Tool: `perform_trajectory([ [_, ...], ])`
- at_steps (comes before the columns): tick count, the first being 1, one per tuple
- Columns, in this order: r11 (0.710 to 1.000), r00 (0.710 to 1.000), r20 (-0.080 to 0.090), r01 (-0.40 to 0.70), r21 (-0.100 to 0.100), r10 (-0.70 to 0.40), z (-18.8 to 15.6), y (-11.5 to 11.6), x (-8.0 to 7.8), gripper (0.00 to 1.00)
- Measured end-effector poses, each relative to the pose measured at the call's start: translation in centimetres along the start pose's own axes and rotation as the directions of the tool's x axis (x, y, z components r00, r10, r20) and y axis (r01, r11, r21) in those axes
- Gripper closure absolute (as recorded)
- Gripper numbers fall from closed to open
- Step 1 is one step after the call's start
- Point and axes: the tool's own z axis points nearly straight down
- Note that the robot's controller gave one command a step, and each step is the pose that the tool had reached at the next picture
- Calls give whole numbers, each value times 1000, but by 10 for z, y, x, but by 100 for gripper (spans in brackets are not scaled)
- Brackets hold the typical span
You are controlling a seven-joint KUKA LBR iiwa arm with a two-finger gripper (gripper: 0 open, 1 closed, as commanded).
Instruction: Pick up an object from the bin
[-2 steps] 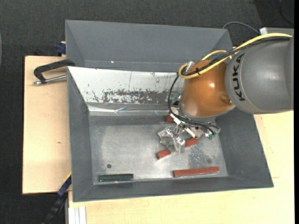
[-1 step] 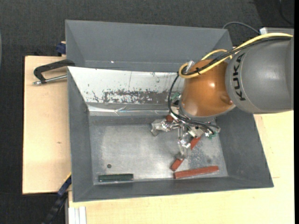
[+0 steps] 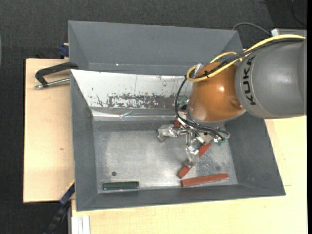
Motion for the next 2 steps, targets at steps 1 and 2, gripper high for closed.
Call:
perform_trajectory([
  [1, 997, 997, -6, 73, -6, -74, -24, 8, 15, 0],
  [2, 998, 998, 8, 70, 9, -70, -28, -23, 47, 0],
])
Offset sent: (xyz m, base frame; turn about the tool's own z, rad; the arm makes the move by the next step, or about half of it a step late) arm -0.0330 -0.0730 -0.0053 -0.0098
